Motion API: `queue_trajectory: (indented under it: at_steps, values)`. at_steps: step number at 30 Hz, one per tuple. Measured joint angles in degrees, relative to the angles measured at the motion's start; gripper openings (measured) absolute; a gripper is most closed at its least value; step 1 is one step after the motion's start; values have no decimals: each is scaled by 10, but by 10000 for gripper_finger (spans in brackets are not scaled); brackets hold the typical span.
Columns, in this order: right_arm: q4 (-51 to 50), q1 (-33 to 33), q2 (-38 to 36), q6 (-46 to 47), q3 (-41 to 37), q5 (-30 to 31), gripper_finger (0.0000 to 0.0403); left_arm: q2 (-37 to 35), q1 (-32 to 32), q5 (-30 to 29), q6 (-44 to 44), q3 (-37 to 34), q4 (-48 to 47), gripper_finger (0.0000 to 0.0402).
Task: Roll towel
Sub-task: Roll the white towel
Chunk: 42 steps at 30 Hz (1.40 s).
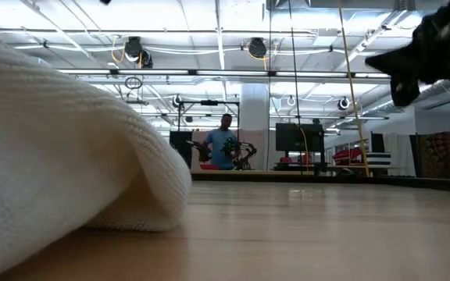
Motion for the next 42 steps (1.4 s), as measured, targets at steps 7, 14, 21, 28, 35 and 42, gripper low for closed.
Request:
queue_trajectory:
  at_steps: [7,14,21,28,35,42]
  values:
    - [-108,8,93,9,192,0,0,2,-5,-8,-49,-80,47,82]
    - [-212,12,265,51,349,-13,0,14,-26,4,-112,-138,54,100]
    - [-205,41,412,50,340,-30,0,52,-95,2,-201,-202,74,181]
    - [-196,66,539,72,338,3,0,139,-122,-26,-231,-210,121,237]
    - [-182,83,632,70,338,19,0,247,-122,-16,-194,-209,205,240]
    - [-119,92,708,48,338,18,0,321,-111,39,-89,-209,239,217]
